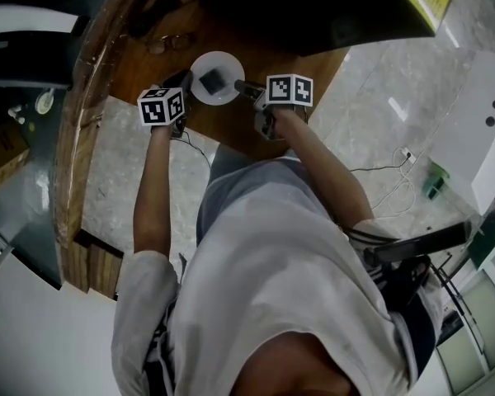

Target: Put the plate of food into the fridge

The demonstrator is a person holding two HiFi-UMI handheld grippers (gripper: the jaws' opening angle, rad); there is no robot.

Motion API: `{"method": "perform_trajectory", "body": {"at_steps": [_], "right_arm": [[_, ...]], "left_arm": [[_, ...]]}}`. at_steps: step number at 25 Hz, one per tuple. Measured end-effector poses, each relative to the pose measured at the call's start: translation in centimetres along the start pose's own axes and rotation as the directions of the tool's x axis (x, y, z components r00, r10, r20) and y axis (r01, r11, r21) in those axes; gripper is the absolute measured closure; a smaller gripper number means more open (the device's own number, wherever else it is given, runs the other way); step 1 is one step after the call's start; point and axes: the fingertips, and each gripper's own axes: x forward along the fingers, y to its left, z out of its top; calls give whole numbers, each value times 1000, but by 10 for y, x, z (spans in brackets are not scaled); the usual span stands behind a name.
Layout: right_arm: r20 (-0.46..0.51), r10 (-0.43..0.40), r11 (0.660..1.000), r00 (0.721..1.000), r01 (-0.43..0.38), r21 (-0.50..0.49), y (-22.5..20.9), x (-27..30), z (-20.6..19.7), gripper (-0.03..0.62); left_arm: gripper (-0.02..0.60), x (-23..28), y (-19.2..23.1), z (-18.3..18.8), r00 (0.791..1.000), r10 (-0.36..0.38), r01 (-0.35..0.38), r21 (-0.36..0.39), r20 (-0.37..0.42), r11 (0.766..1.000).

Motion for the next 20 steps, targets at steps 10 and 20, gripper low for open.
{"method": "perform_trajectory", "body": {"at_steps": [10, 20], "right_arm": [[40, 34, 997, 999, -36, 67, -4, 8, 3, 542], [2, 148, 975, 989, -146, 166, 2, 15, 0, 545]], "left_arm": [[561, 6, 0, 3, 999, -13, 13, 6, 44, 1000], [561, 10, 9, 8, 999, -5, 8, -52, 43, 999]]}}
